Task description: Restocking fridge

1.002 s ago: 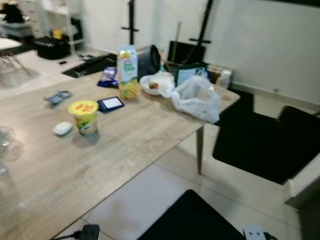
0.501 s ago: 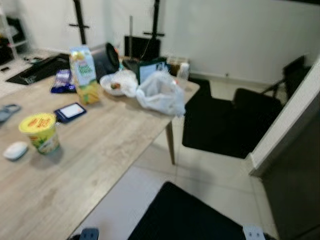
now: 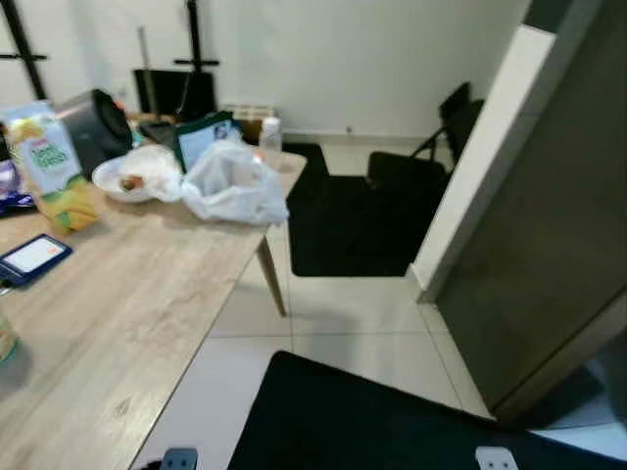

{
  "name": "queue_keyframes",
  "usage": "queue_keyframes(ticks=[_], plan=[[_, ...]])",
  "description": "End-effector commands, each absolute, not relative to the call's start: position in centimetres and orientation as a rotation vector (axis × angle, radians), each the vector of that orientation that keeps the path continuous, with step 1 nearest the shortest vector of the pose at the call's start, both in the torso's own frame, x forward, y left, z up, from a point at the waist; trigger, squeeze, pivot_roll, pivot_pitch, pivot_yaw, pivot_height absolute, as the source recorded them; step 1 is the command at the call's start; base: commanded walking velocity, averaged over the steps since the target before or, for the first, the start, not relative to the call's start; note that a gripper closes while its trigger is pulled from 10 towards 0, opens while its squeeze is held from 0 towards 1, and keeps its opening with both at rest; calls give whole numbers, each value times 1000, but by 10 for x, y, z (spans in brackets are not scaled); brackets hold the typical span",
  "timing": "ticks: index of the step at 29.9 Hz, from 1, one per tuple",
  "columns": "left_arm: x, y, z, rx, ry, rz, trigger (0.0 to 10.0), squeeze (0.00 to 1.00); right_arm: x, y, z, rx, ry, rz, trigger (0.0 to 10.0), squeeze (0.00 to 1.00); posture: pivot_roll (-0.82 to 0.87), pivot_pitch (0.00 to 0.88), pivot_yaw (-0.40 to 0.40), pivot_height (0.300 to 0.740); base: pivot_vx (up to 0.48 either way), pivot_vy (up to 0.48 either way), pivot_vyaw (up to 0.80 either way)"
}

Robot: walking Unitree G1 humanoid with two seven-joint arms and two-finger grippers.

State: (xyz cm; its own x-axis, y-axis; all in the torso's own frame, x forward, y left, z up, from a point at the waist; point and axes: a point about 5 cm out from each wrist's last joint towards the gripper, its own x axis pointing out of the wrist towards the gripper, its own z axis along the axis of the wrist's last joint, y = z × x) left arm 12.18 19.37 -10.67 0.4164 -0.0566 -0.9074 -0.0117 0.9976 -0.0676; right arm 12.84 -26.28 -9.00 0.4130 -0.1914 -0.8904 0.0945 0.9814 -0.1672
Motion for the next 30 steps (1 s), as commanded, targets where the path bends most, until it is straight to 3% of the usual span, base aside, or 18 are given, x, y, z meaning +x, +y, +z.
queue_keyframes(ticks=[1, 16, 25, 30], plan=[[127, 192, -105, -62, 1129, -36, 10000, 0, 122, -268, -91, -107, 1154, -194, 10000, 0, 86, 0, -17, 740, 0, 0, -788], [127, 193, -105, -60, 1131, -38, 10000, 0, 120, -269, -91, -118, 1159, -195, 10000, 0, 86, 0, -19, 740, 0, 0, -788], [128, 193, -105, -38, 1126, -61, 10000, 0, 121, -268, -91, -113, 1155, -206, 10000, 0, 85, 0, -17, 740, 0, 0, 0], [128, 193, -105, -41, 1127, -61, 10000, 0, 123, -267, -91, -110, 1152, -207, 10000, 0, 83, 0, -16, 740, 321, 0, 0]])
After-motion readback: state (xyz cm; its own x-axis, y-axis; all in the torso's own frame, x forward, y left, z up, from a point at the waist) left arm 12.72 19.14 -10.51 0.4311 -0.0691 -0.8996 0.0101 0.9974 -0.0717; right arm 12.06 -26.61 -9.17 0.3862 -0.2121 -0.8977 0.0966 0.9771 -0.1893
